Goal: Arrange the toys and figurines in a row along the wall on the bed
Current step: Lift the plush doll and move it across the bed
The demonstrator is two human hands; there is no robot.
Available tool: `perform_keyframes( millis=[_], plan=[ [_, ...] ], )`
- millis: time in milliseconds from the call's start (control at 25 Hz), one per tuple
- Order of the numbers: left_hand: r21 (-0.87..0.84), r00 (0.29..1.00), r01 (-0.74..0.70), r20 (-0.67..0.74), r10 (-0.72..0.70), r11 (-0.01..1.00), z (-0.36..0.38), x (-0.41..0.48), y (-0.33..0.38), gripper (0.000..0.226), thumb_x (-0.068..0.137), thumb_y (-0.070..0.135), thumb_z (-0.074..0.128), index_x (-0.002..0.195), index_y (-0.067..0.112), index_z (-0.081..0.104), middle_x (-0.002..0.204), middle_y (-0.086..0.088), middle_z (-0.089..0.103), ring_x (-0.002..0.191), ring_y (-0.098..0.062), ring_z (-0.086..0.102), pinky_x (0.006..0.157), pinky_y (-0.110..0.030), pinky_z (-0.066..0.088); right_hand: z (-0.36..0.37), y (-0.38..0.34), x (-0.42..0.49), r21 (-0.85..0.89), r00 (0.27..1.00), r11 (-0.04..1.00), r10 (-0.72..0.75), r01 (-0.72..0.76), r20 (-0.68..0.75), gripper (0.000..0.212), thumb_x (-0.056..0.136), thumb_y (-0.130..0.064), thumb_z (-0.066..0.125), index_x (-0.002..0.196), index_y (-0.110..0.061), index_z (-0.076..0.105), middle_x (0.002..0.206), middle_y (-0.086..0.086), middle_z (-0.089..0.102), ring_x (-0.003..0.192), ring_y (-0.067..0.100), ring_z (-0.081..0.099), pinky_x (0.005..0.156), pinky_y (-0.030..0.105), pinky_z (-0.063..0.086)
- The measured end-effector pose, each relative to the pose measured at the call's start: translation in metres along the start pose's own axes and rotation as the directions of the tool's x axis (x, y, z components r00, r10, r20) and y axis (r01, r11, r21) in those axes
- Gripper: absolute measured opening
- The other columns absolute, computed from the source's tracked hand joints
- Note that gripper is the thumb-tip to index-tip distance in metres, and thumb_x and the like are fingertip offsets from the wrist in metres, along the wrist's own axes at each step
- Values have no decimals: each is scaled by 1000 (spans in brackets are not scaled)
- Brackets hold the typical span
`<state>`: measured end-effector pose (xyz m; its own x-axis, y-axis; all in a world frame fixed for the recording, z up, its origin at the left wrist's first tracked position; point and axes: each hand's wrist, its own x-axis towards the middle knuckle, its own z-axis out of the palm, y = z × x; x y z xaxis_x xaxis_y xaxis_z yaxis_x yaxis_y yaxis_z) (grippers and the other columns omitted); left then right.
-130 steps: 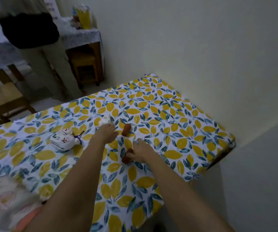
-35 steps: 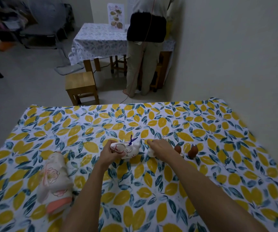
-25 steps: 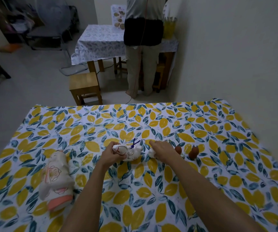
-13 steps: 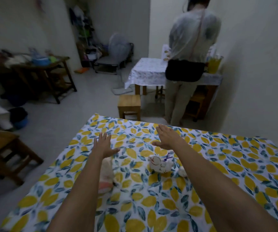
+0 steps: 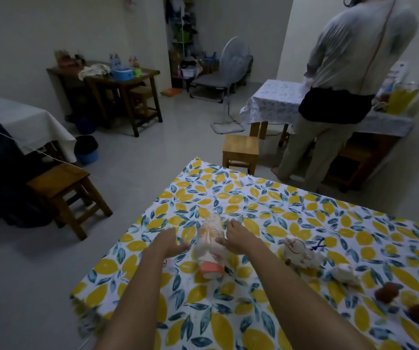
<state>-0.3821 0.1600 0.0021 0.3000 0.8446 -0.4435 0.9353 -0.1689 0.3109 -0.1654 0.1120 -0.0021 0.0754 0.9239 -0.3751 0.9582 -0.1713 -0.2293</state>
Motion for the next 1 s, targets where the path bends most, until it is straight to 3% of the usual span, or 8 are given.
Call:
perform_keyframes(
  millis=[80, 160, 280, 360, 440, 560, 760, 1000],
  plan=[
    [-148, 994, -6, 104, 21, 989, 23, 15, 2, 95, 83, 61, 56, 152, 5, 20, 160, -16, 24, 146, -29, 30, 117, -41, 31, 18, -7, 13, 149, 995, 985, 83, -90, 50, 61, 105, -37, 28, 152, -1, 16, 157, 32, 14, 148, 42, 14, 121, 48, 19],
    [-364, 982, -19, 170, 87, 931, 40, 28, 5, 91, 75, 61, 65, 144, 7, 39, 147, -17, 48, 131, -30, 51, 110, -43, 44, 27, -12, 22, 300, 987, 942, 125, -149, 96, 69, 102, -49, 28, 151, -1, 22, 154, 29, 28, 142, 41, 31, 116, 47, 30],
    [-718, 943, 94, 286, 170, 689, 44, 42, 11, 71, 77, 36, 76, 135, 5, 51, 130, -17, 63, 110, -27, 65, 90, -39, 60, 33, -16, 34, 506, 984, 844, 167, -177, 66, 80, 94, -63, 29, 146, -2, 34, 144, 24, 47, 128, 38, 50, 102, 41, 42],
    [-790, 932, 144, 310, 187, 595, 36, 43, 17, 73, 73, 24, 81, 135, 0, 49, 131, -22, 61, 109, -32, 65, 80, -35, 62, 29, -17, 31, 585, 980, 790, 192, -186, 52, 72, 92, -60, 39, 128, 0, 54, 127, 23, 60, 110, 34, 60, 87, 35, 46],
    [-800, 941, 131, 286, 181, 586, 27, 45, 25, 93, 54, 29, 87, 132, 1, 47, 128, -21, 60, 113, -35, 64, 85, -41, 60, 20, -14, 26, 691, 975, 705, 223, -162, 1, 49, 93, -46, 54, 105, 1, 65, 104, 20, 67, 92, 31, 64, 74, 38, 49],
    [-789, 959, 23, 192, 211, 614, 7, 50, 53, 94, 52, 14, 88, 133, 9, 42, 130, -15, 54, 118, -33, 58, 88, -44, 56, -5, 4, 17, 816, 958, 561, 285, -136, -36, 35, 85, -27, 68, 109, -2, 68, 103, 16, 71, 88, 28, 67, 75, 40, 56],
    [-663, 945, -287, -79, 317, 692, 3, 54, 113, 83, 53, 3, 86, 125, 11, 45, 121, -10, 57, 110, -32, 60, 84, -50, 58, -51, 37, -5, 818, 938, 567, 328, -98, -115, 64, 65, -24, 79, 123, -11, 55, 116, 10, 65, 105, 29, 63, 92, 51, 55],
    [-493, 868, -495, -237, 437, 716, 30, 47, 133, 91, 60, 21, 90, 133, 14, 36, 110, 4, 54, 96, -23, 59, 67, -30, 49, -40, 53, -27, 808, 916, 574, 382, -128, -126, 65, 70, -12, 79, 125, -9, 43, 121, 11, 55, 106, 27, 56, 89, 48, 55]
  ],
)
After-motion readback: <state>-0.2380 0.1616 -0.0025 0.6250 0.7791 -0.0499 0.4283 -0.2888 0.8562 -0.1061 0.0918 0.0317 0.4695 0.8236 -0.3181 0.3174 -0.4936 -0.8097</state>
